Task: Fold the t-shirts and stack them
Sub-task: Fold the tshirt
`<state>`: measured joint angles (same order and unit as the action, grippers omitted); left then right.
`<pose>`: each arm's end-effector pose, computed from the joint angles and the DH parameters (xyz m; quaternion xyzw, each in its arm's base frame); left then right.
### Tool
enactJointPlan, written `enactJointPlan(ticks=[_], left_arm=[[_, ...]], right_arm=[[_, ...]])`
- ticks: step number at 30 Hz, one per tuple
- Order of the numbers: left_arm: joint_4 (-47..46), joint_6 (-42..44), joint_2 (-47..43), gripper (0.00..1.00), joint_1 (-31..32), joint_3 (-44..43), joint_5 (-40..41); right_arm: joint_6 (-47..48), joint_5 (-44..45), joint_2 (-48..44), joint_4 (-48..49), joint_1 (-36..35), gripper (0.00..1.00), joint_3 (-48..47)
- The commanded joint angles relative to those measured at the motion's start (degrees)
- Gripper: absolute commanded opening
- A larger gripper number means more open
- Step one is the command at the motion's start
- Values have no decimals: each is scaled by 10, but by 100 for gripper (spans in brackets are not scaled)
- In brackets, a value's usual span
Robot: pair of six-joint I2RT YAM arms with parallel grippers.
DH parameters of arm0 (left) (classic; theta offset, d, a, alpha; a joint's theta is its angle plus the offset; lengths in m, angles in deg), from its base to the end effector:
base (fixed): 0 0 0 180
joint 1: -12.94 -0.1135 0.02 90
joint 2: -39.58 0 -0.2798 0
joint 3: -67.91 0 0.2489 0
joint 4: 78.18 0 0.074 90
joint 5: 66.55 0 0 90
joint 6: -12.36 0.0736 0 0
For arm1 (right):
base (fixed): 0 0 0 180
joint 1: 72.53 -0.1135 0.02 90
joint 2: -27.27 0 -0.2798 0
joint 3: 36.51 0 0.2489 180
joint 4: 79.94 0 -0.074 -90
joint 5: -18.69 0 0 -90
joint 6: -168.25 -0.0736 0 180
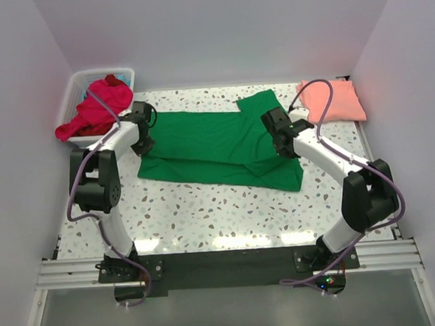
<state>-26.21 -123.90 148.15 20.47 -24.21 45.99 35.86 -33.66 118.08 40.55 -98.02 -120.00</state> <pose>0.4003 -0.0245 0.1762 -0.3540 0.8967 0.0882 0.2506 0.3108 0.0984 0.2400 0.2003 0.9076 -0.1561 0.3342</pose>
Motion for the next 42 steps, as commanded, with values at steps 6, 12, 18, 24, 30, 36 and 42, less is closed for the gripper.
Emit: enactJointPlan(ticks=[6, 12, 18, 24, 30, 36, 42], left_arm=[[-78, 44, 17, 35, -1, -14, 7], [-191, 83, -46, 61, -1, 35, 14], [-202, 98, -96, 66, 1, 50, 15], [-133, 105, -122, 66, 16, 50, -31], [-68, 74, -144, 65, 21, 93, -82], [-94, 51, -155, 64, 21, 153, -105], [-109, 36, -124, 64, 20, 168, -103]], right_arm=[[9, -9, 32, 73, 37, 25, -24], [23, -13, 53, 99, 42, 33, -47], [40, -21, 56, 99, 45, 33, -68], [43, -49, 53, 86, 44, 33, -71], [44, -78, 50, 85, 43, 31, -56], [47, -108, 52, 86, 44, 30, -39], [57, -150, 56, 88, 43, 29, -31]])
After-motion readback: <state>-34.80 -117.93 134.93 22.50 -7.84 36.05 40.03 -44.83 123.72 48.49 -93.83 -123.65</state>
